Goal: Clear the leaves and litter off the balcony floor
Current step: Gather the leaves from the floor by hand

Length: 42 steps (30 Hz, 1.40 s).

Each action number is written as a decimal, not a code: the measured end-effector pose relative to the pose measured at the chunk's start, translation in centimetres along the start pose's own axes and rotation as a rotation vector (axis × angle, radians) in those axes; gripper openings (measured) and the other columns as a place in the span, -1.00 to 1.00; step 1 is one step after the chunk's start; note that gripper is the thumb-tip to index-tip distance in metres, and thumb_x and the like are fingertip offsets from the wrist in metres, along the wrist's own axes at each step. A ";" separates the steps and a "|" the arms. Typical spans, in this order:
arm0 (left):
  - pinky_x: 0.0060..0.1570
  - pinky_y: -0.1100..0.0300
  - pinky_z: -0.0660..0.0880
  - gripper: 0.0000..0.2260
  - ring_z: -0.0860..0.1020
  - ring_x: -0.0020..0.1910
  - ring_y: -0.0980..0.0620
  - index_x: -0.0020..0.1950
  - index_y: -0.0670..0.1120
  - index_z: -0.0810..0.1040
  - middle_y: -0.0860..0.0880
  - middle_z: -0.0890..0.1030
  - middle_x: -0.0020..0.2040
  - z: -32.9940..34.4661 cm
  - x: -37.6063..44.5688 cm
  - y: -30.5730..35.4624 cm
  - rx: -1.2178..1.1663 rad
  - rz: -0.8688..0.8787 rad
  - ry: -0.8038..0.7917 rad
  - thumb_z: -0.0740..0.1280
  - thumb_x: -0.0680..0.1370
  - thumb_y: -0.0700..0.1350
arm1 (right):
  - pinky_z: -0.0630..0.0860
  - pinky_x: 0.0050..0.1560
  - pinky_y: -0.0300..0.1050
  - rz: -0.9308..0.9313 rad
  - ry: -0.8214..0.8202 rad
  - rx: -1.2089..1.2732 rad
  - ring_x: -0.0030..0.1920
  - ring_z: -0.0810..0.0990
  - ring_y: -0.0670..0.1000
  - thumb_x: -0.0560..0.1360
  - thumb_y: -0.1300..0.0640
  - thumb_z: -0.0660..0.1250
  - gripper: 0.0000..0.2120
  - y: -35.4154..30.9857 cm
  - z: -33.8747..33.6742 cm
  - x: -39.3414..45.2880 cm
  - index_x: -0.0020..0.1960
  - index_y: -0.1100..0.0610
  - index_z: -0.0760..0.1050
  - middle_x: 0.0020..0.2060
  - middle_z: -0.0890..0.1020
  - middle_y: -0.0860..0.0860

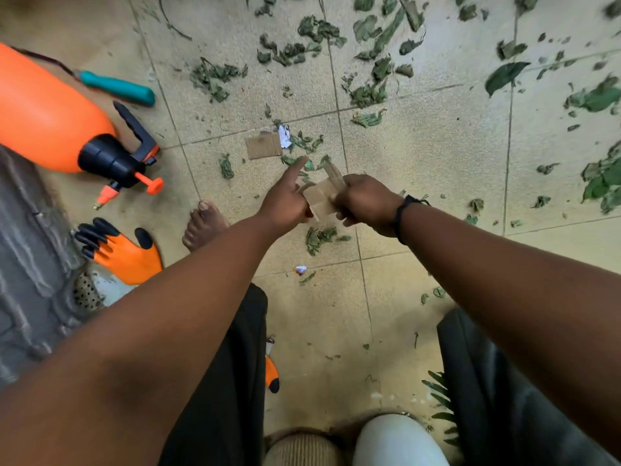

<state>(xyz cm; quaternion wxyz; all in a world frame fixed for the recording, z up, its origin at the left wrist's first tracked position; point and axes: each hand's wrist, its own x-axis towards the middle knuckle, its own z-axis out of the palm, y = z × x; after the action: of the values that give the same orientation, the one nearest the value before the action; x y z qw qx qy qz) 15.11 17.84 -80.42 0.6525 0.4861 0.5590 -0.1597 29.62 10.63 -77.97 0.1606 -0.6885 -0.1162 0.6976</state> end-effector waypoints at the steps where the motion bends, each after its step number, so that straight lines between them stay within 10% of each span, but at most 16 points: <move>1: -0.15 0.01 0.59 -0.44 0.57 -0.13 -0.02 0.42 0.26 0.32 0.07 0.52 0.02 0.1 -1.1 1.1 -0.125 -0.030 -0.040 0.17 0.62 -0.35 | 0.48 -0.34 -0.15 0.008 -0.015 0.040 -0.34 0.45 0.00 0.57 0.38 0.18 -0.90 -0.6 0.3 -0.5 0.05 0.28 0.41 -0.22 0.48 0.17; 9: 0.37 -0.27 0.32 -0.48 0.54 0.19 -0.18 0.32 -0.11 0.52 -0.18 0.54 0.31 -3.3 -11.1 5.1 -1.036 -0.133 -0.276 0.13 0.39 -0.04 | 0.58 -0.46 -0.12 -0.157 -0.063 0.239 -0.44 0.59 0.02 0.42 0.48 0.41 -0.70 -5.3 1.3 -6.7 -0.04 0.21 0.37 -0.34 0.54 0.11; 13: 0.23 -0.20 0.46 -0.54 0.67 0.04 -0.04 0.24 -0.01 0.57 -0.03 0.65 0.20 -2.3 -16.1 5.9 -1.040 -0.157 -0.184 0.19 0.50 0.23 | 0.61 -0.32 -0.11 -0.258 -0.057 -0.086 -0.38 0.61 -0.10 0.34 0.35 0.55 -0.66 -6.8 2.5 -10.3 -0.09 0.16 0.40 -0.27 0.57 -0.12; 16: 0.04 0.01 0.54 -0.80 0.63 -0.33 0.13 0.12 0.01 0.58 0.02 0.68 -0.16 -0.8 -19.1 6.0 -1.061 -0.227 -0.028 0.27 0.57 0.03 | 0.51 -0.17 -0.13 -0.339 -0.018 -0.538 -0.17 0.53 -0.14 0.30 0.02 0.60 -0.53 -7.3 3.5 -12.5 0.04 0.00 0.39 -0.04 0.42 -0.08; 19: -0.28 0.19 0.53 -0.88 0.56 -0.47 0.14 -0.02 0.02 0.58 -0.04 0.68 -0.07 -0.4 -20.6 5.2 -1.300 -0.312 0.045 0.24 0.61 -0.08 | 0.47 -0.15 -0.18 -0.283 -0.161 -0.675 -0.14 0.50 -0.22 0.27 -0.15 0.58 -0.42 -8.4 3.8 -13.0 0.16 -0.09 0.38 0.03 0.40 -0.10; 24: -0.24 0.17 0.54 -0.76 0.58 -0.19 0.00 -0.13 -0.03 0.64 -0.10 0.65 -0.02 -4.3 -18.7 3.8 -1.469 -0.288 -0.037 0.28 0.49 0.10 | 0.52 -0.23 -0.16 -0.056 -0.409 -0.314 -0.24 0.57 -0.05 0.49 0.02 0.44 -0.71 -10.7 3.2 -9.3 0.16 0.06 0.50 -0.11 0.64 -0.03; 28: -0.17 0.14 0.55 -0.58 0.61 -0.02 -0.14 -0.14 -0.04 0.66 -0.14 0.64 0.12 -7.8 -17.2 2.8 -1.491 -0.248 0.033 0.22 0.52 0.26 | 0.53 -0.28 -0.14 -0.037 -0.058 0.071 -0.28 0.58 0.02 0.55 -0.06 0.34 -0.76 -10.8 3.1 -2.2 0.02 0.12 0.54 -0.06 0.62 0.06; 32: -0.11 0.09 0.56 -0.46 0.62 0.02 -0.19 -0.17 -0.08 0.66 -0.15 0.63 0.13 -10.4 -17.1 2.4 -1.475 -0.198 0.007 0.20 0.44 0.37 | 0.42 -0.20 -0.08 -0.103 0.389 -0.463 -0.11 0.57 0.16 0.57 0.08 0.29 -0.86 -9.2 4.0 5.0 -0.13 0.13 0.49 -0.17 0.57 0.11; 42: -0.05 0.05 0.59 -0.48 0.63 0.09 -0.23 -0.14 -0.08 0.70 -0.21 0.63 0.21 -14.9 -16.3 1.4 -1.380 -0.193 -0.074 0.15 0.49 0.29 | 0.42 0.04 0.09 -0.374 0.372 -1.352 0.15 0.49 0.26 0.59 0.16 0.17 -0.68 -8.6 9.1 12.6 0.33 0.14 0.33 0.21 0.47 0.20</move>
<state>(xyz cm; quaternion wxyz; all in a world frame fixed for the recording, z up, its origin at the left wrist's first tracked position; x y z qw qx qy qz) 2.35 25.12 -63.92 0.8138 -0.0969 0.5507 0.1582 21.11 23.95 -86.03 -0.1664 -0.7132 -0.6085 0.3055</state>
